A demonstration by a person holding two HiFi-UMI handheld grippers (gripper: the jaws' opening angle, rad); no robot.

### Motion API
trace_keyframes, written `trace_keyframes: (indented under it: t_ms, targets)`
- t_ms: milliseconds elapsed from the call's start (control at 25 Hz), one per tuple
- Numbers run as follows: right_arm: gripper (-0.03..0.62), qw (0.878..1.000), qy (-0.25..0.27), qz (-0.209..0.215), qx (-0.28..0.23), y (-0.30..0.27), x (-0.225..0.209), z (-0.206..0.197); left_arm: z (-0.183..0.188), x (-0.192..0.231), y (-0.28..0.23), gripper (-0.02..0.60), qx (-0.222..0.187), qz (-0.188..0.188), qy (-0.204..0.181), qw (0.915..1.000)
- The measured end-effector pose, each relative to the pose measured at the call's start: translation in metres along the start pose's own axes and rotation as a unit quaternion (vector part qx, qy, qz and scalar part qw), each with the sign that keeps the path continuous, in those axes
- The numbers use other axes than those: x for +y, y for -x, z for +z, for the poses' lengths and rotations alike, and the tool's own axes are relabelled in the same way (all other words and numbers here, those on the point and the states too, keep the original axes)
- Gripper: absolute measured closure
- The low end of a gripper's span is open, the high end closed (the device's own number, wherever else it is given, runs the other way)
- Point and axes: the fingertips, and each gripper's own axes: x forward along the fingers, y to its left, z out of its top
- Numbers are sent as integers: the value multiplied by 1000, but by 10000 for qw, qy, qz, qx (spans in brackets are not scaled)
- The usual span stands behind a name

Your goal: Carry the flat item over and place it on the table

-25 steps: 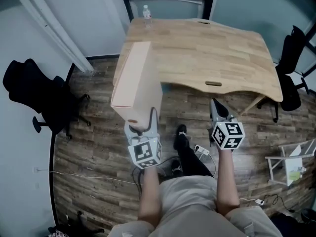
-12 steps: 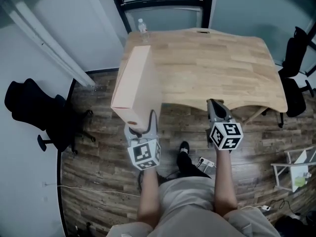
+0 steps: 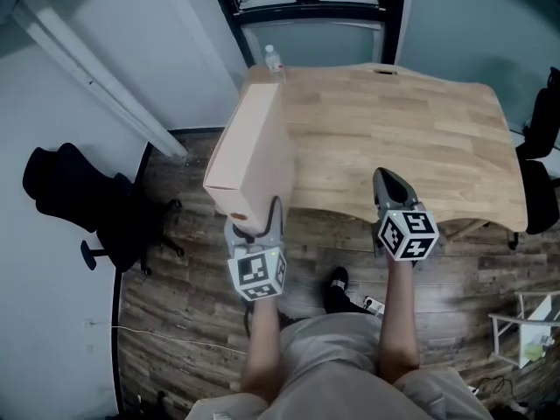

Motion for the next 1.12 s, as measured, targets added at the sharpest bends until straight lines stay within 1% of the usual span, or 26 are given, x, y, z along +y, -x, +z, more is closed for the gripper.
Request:
trace_keyframes:
  t_ms: [120,280,480,600,720,840,960,1120]
  targets:
    - [592,9997,157,152,66,-25,3,1,2,8,-20,293,-9,56,6,10000]
    - [592,9995,125,251,144,-47,1,-5,0,6,-41,293,29,1,-2,10000]
    - [592,9997,55,75,242,-50,-17,-15,-3,-8,-61,293,78,-244,-147,9996]
    - [592,9997,1,-120,227,-47,-33,-14,0,-17,-77,293,42,-380,-104,9992]
    - [592,9989,-64,-413,227,-46,-50,-16,-1,-31,-98,293,9,-677,19,9977]
    - [592,9974,-46,-667,280,-53,-57,-18,-7,-41,-121,293,60,-1051,147,9943]
    - [592,9958,70,-874,251,-63,-59,-7,-7,-45,-145,293,68,-1354,296,9903]
    - [592,9925,155,-1202,129,-73,-61,12,1,-48,-174,293,-18,-1730,479,9838]
